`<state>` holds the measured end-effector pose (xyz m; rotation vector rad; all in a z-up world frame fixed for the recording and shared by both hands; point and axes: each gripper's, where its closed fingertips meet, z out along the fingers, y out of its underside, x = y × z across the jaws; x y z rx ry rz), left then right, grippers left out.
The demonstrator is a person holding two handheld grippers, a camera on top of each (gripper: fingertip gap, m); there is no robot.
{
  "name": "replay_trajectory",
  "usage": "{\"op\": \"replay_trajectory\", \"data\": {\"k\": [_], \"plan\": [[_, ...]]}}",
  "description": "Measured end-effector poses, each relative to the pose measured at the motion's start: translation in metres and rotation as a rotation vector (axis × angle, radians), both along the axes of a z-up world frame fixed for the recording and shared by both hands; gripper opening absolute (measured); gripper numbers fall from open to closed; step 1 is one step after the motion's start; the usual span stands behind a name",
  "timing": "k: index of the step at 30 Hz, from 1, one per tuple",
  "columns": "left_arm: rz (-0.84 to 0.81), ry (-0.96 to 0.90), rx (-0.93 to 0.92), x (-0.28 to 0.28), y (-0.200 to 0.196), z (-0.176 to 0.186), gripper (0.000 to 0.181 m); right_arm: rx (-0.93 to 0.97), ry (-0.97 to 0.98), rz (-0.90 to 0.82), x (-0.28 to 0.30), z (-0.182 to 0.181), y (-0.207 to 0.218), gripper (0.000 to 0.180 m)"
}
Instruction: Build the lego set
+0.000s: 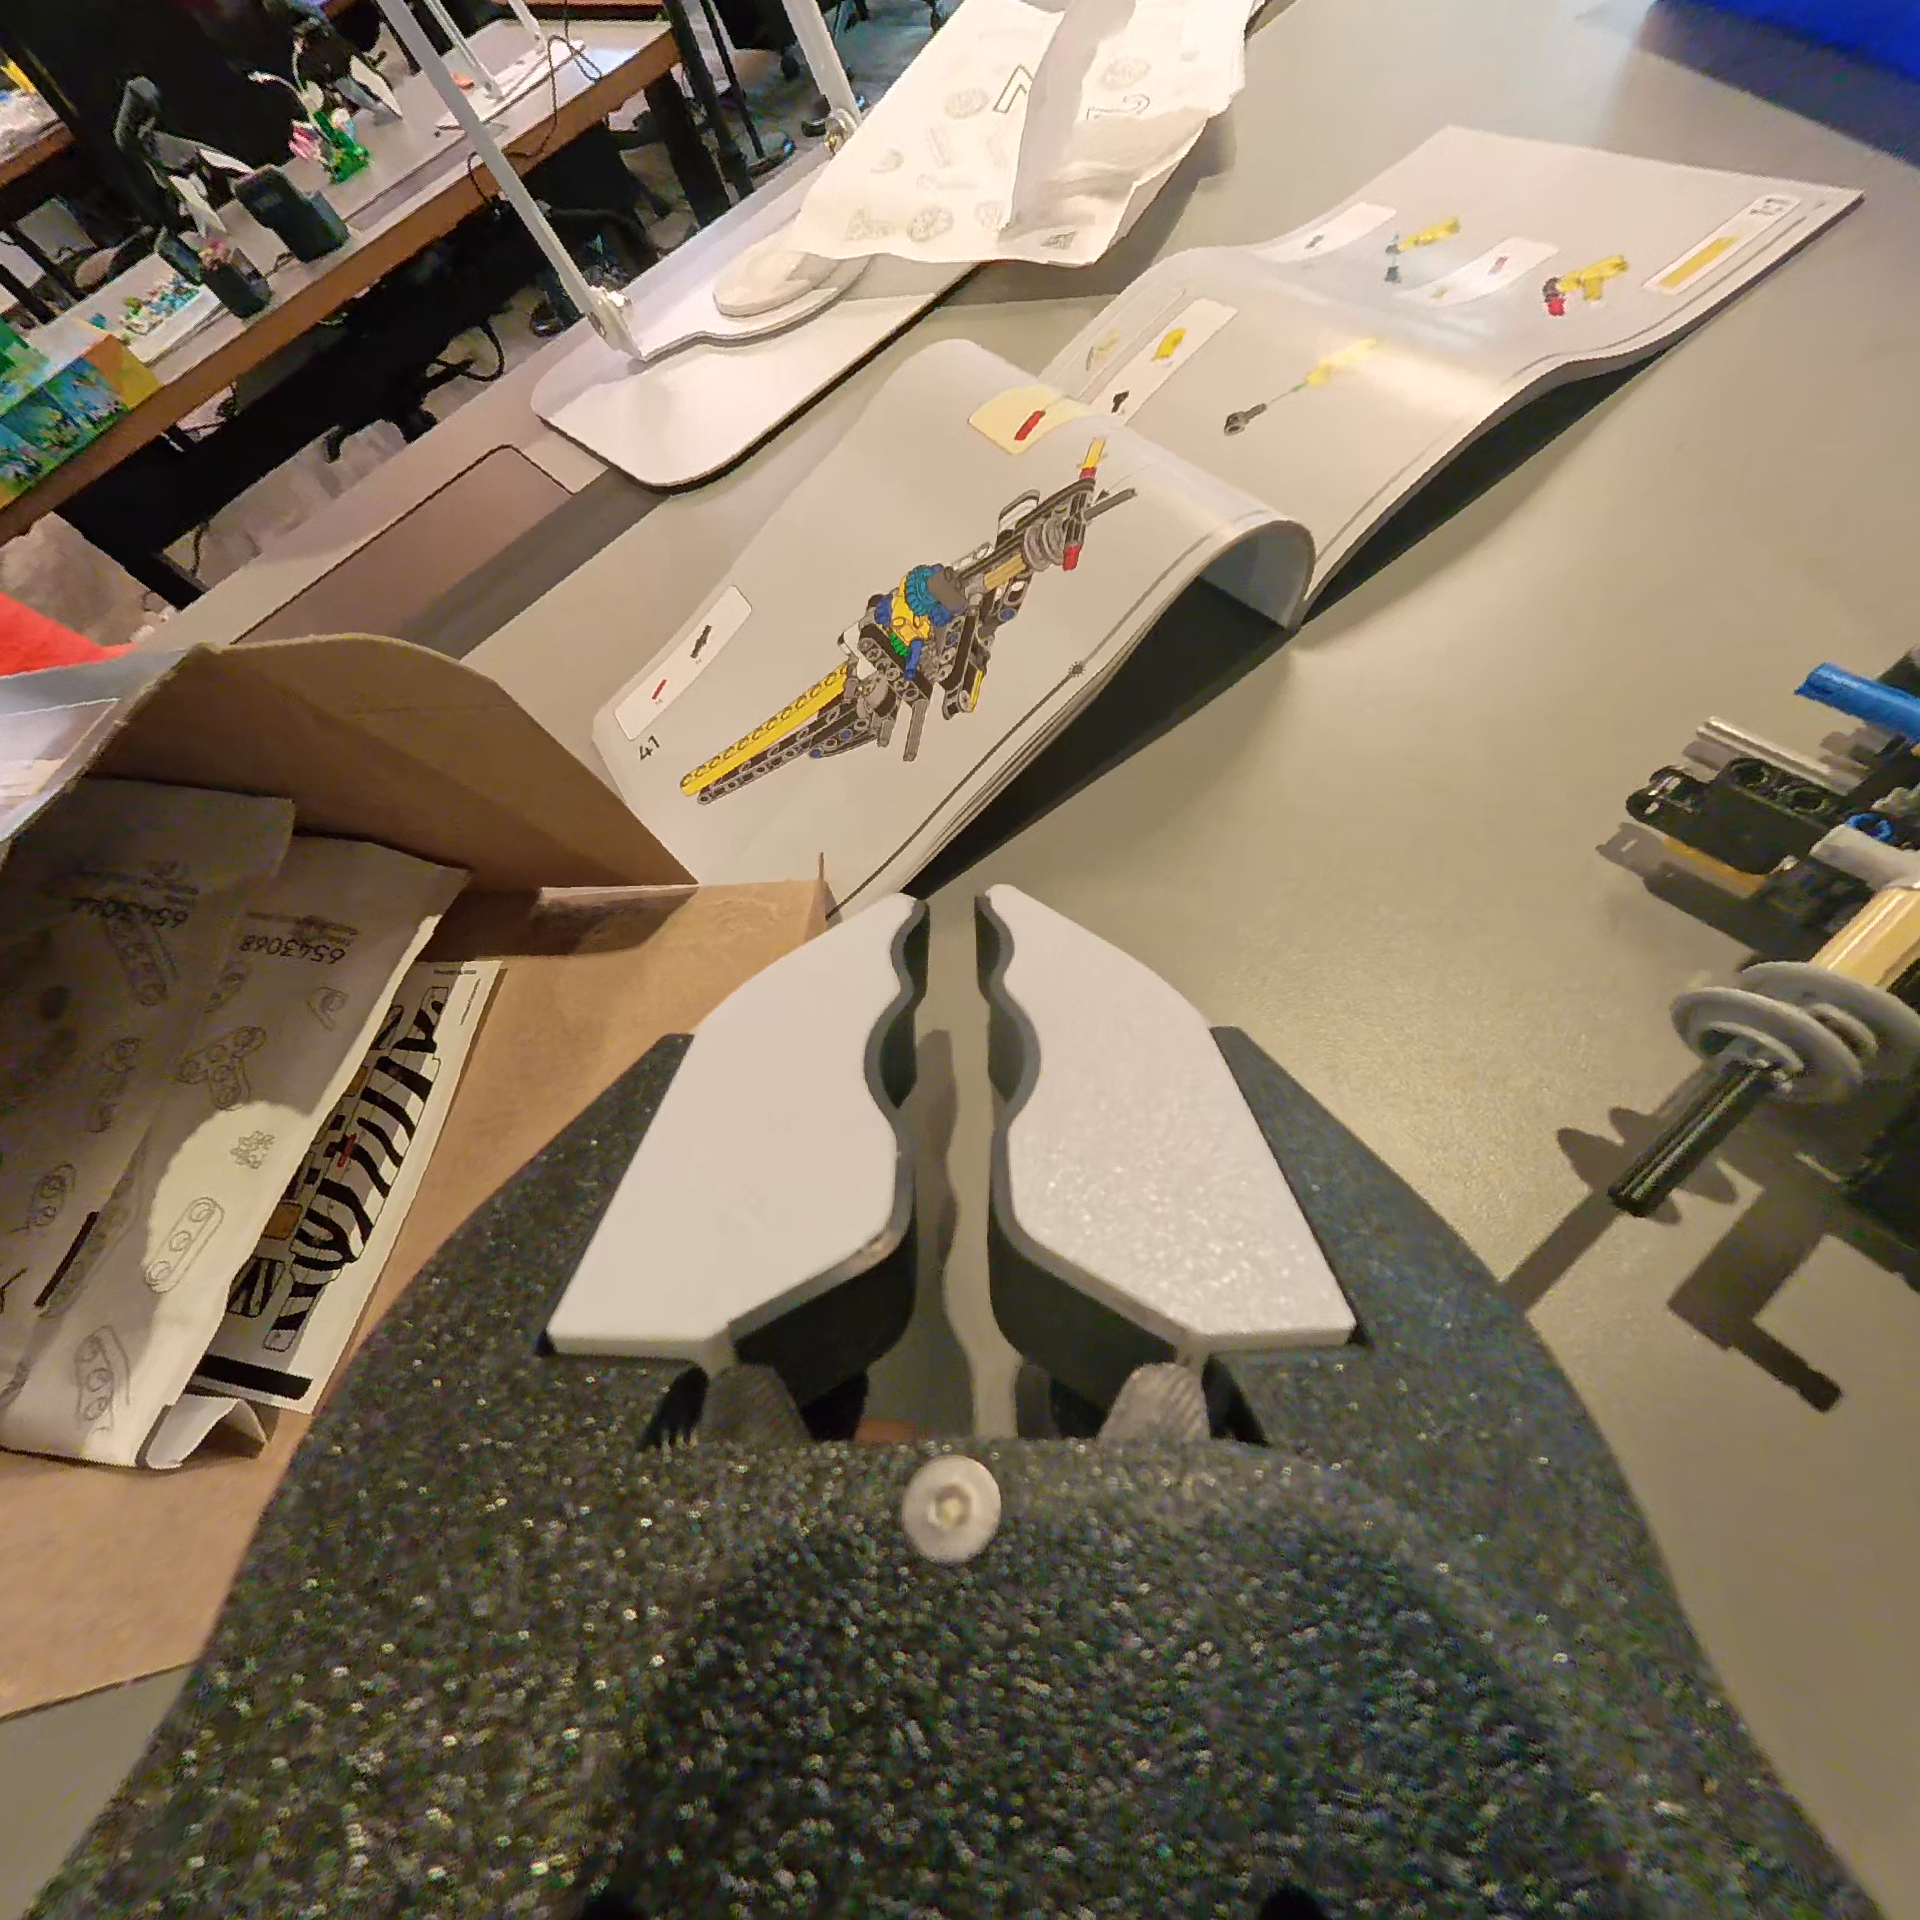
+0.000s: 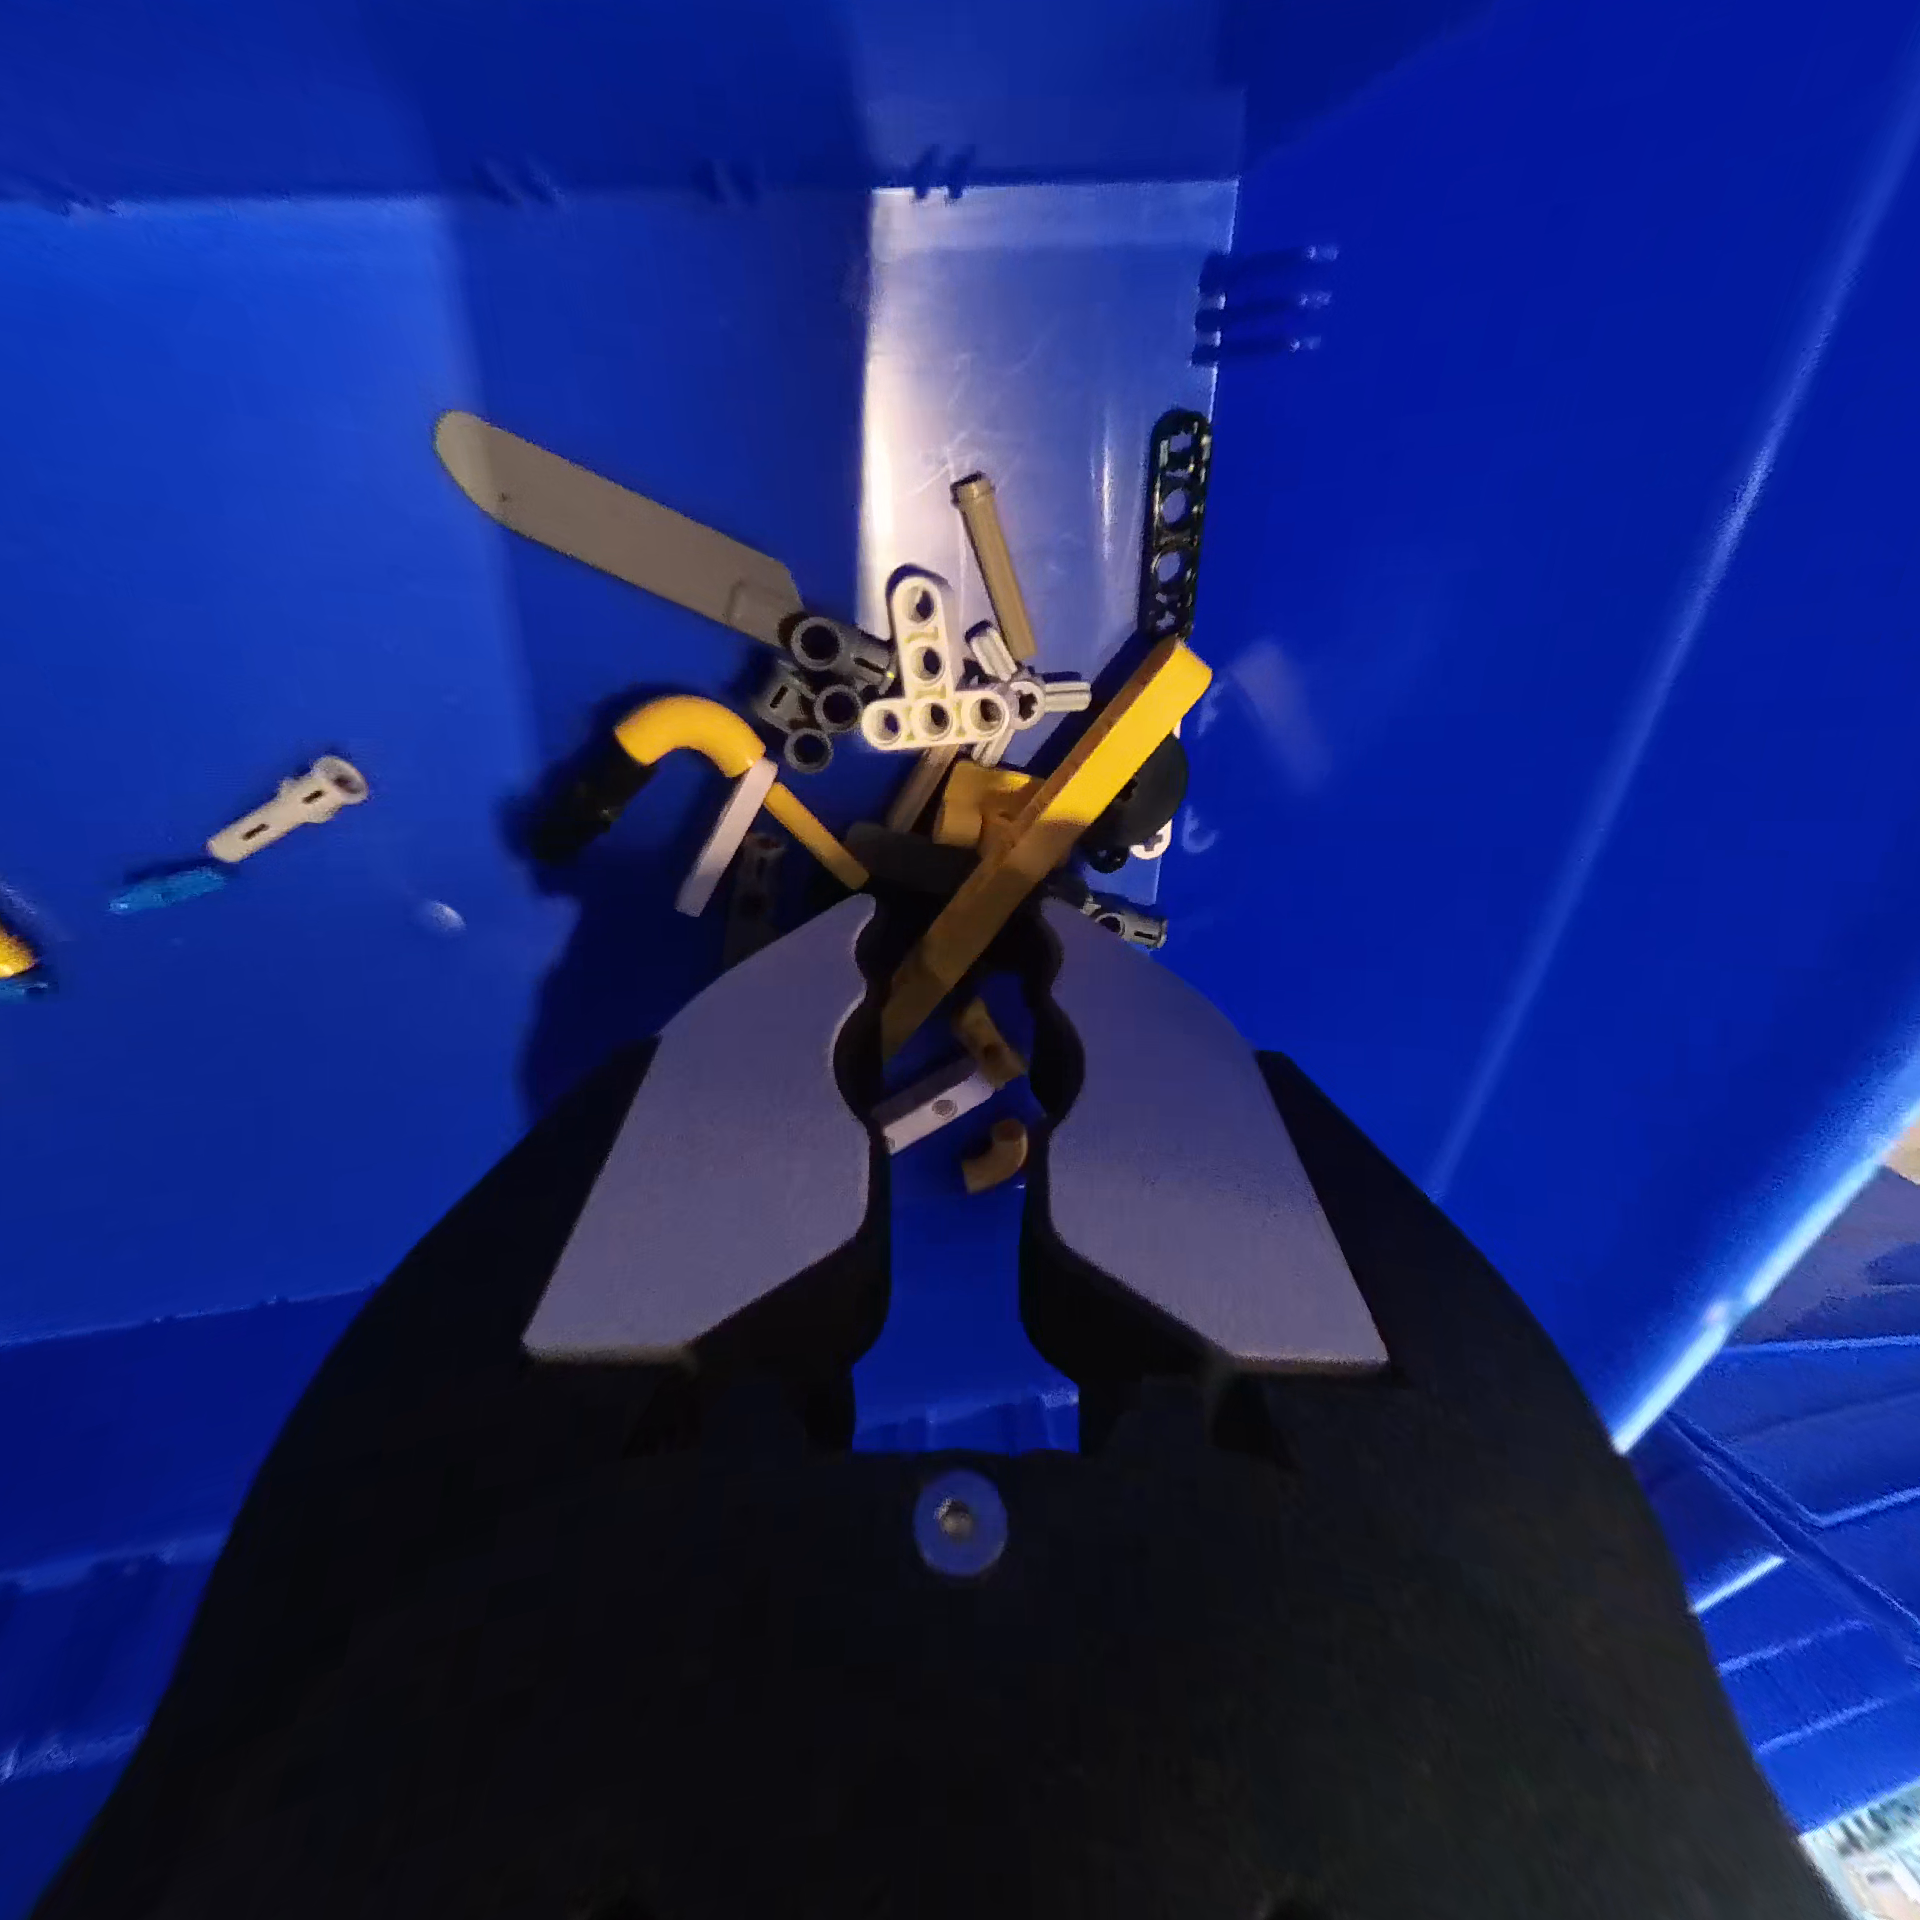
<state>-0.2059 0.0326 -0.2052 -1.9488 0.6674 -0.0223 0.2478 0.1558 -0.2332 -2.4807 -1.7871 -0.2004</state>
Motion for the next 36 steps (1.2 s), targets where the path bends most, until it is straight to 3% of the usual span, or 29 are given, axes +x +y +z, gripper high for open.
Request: {"op": "replay_trajectory", "data": {"k": [13, 21, 27, 29, 36], "plan": [[0.000, 0.002, 0.003, 0.000, 0.000, 0.000, 0.008, 0.024, 0.009, 0.001, -0.001, 0.003, 0.004, 0.008], [0.000, 0.004, 0.006, 0.000, 0.000, 0.000, 0.008, 0.062, 0.136, 0.082, -0.013, 0.047, 0.005, 0.008], [0.000, 0.006, 0.007, 0.000, 0.000, 0.000, 0.008, 0.114, 0.179, 0.382, -0.032, 0.069, -0.003, 0.008], [0.001, 0.006, 0.007, 0.000, 0.000, 0.000, 0.008, 0.090, 0.184, 0.545, -0.040, 0.067, -0.014, 0.008], [0.009, -0.006, 0.012, -0.001, 0.000, 0.002, 0.008, 0.169, 0.044, 0.873, -0.055, 0.050, -0.008, 0.008]]}}
